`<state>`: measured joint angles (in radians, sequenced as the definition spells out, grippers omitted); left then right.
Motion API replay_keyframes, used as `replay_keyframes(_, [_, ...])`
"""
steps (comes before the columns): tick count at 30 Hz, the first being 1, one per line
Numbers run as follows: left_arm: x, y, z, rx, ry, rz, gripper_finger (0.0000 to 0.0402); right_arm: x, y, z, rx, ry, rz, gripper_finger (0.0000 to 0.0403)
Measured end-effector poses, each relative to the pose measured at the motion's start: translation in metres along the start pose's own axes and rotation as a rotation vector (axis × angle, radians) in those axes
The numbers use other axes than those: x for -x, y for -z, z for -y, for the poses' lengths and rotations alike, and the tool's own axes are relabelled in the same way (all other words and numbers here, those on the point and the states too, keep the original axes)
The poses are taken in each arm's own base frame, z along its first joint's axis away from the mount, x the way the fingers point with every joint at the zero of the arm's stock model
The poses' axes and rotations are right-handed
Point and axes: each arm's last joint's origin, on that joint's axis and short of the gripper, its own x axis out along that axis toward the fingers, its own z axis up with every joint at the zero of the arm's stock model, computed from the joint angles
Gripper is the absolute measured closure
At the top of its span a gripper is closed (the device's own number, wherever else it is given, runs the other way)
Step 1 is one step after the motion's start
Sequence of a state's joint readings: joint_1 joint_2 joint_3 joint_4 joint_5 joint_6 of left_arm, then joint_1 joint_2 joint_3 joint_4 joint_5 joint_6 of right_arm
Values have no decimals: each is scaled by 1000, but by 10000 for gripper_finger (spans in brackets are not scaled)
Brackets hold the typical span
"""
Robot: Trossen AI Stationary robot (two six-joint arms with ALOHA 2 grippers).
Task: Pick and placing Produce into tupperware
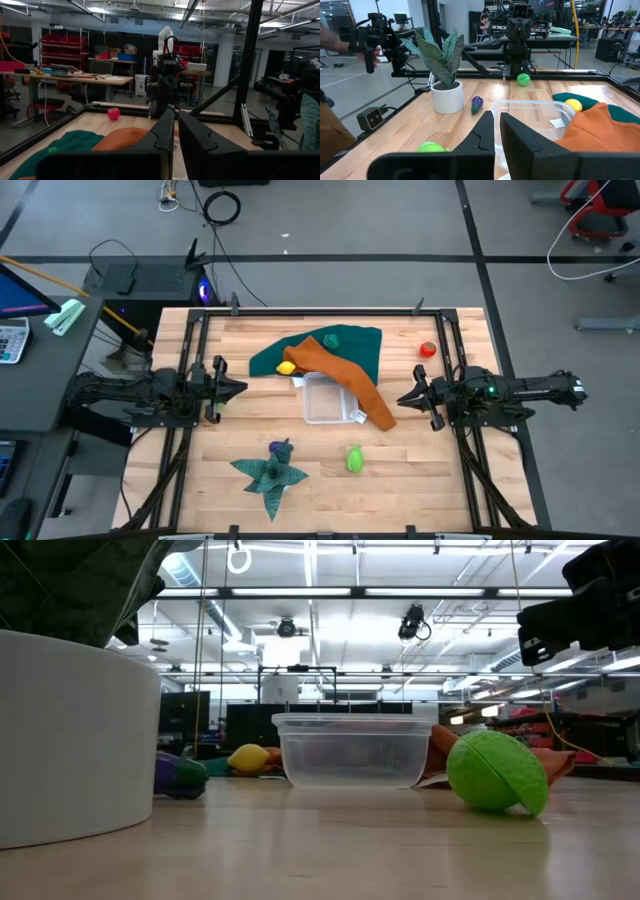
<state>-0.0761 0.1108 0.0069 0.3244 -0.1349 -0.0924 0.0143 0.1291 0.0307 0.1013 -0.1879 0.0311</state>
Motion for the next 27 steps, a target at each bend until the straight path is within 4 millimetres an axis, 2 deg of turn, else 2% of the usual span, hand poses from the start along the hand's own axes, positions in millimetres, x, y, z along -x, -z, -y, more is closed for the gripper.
replay_keyframes(10, [0,0,0,0,0,0,361,0,0,0,0,0,0,403])
replay_keyframes(27, [0,0,0,6,0,-1,369,0,0,0,27,3,2,403])
